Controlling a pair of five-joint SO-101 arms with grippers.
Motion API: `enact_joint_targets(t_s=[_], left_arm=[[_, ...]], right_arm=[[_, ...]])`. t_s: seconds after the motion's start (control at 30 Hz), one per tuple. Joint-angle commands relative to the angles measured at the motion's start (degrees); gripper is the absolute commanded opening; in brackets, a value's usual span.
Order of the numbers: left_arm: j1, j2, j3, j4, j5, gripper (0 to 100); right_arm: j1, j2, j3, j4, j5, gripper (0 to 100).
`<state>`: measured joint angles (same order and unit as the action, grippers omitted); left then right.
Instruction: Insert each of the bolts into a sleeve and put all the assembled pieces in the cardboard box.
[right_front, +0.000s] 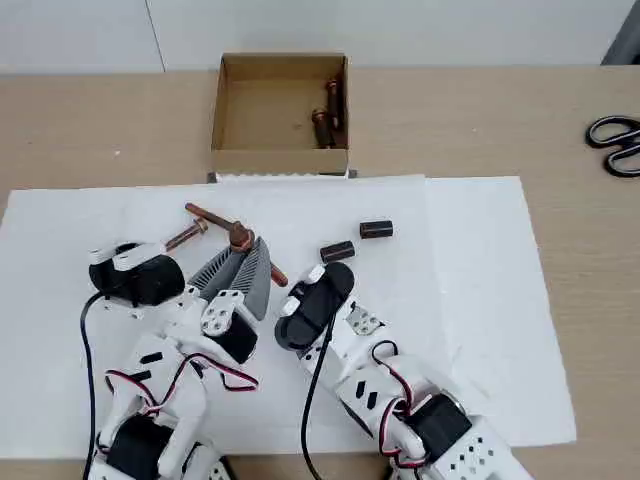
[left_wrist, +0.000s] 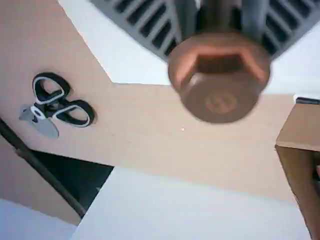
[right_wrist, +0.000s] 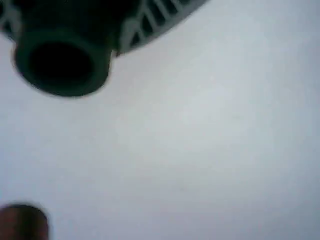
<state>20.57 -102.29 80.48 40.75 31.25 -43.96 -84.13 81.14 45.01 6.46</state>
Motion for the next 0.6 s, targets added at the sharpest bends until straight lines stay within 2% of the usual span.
enact_joint_targets(t_s=[0.0, 0.2, 0.43, 0.57], left_arm=[[0.79, -0.53, -0.13, -1.76, -3.34, 0], [1.32, -0.53, -0.13, -1.67, -4.04, 0], [6.33, -0.53, -0.13, -0.88, -3.78, 0], [6.15, -0.53, -0.22, -0.97, -3.78, 0]], right_arm=[[-0.4, -2.42, -0.44, -0.13, 0.88, 0.2], [-0.4, -7.6, 0.0, 1.71, 0.88, 0.2], [-0.4, -9.63, 0.0, 3.38, 0.88, 0.2], [-0.4, -9.63, 0.18, 3.3, 0.88, 0.2]])
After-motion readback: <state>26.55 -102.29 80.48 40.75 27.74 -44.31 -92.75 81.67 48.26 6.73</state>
